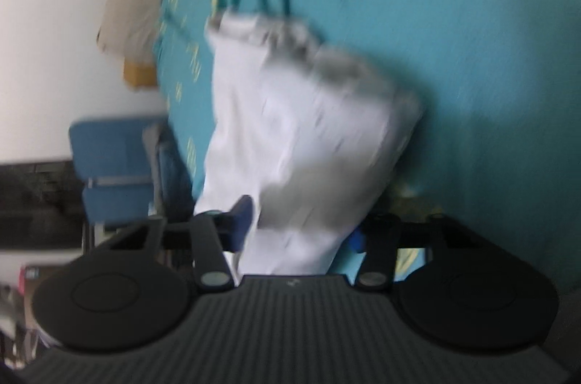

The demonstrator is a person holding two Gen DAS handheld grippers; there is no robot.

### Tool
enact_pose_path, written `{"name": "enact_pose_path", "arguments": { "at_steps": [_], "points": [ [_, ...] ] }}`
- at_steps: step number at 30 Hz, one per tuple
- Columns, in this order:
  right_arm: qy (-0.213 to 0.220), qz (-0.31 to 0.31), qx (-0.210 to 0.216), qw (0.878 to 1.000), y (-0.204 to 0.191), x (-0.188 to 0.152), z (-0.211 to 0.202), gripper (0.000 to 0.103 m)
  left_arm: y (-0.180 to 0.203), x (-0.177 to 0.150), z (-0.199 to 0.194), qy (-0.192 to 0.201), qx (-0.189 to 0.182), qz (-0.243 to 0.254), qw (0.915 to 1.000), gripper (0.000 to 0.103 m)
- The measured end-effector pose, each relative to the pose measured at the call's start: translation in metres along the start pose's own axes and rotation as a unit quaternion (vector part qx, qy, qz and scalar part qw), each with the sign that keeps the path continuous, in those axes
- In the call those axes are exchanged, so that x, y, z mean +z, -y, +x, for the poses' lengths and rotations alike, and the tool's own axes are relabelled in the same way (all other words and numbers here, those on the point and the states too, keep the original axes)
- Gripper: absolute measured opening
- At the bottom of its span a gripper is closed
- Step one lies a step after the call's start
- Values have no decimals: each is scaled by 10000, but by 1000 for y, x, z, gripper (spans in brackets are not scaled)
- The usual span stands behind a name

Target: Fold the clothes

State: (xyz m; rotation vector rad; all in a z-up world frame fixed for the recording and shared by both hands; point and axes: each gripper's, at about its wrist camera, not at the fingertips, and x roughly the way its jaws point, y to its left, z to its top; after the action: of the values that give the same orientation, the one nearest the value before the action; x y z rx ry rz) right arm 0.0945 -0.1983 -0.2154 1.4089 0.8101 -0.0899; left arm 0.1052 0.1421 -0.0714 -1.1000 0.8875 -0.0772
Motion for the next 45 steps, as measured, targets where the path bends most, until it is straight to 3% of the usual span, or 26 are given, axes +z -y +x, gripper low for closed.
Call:
{"name": "enact_pose_path", "arguments": {
  "at_steps": [1,5,10,13,15,20,22,27,34,38,41,45],
  "points": [
    [19,-68,-28,10000,0,0,1,44,-2,-1,2,-20,53,-57,10000,30],
    [96,-340,-141,9993,-2,1,3,30,-12,2,13,-158,352,-364,9986,54],
    [140,-694,-231,9972,-6,4,-3,19,-16,6,18,-176,274,-445,9985,54],
    [145,-882,-170,9959,-20,4,-12,17,-7,9,18,-55,350,-108,9993,45],
    [149,-1003,-117,9948,-30,5,-19,17,2,7,14,59,241,71,9997,34],
    [148,-1157,117,9931,-59,6,-46,16,40,11,-16,55,4,93,9999,26],
    [270,-1147,301,9926,-75,22,-67,16,64,12,-27,26,-132,44,9999,25],
    [680,-1129,789,9881,-115,74,-124,16,162,4,-34,-46,-362,238,9991,24],
    [1249,-1095,1467,9751,-172,147,-204,16,334,-32,11,-320,-1126,982,9883,24],
    [1733,-1450,1696,9592,-217,219,-259,17,436,-54,55,-545,-1771,1267,9745,24],
    [2345,-1771,1746,9398,-244,262,-303,17,504,-84,90,-612,-2272,1539,9597,24],
    [3110,-1934,1729,9143,-243,302,-345,17,569,-141,138,-557,-2772,1998,9381,24]
  ]
}}
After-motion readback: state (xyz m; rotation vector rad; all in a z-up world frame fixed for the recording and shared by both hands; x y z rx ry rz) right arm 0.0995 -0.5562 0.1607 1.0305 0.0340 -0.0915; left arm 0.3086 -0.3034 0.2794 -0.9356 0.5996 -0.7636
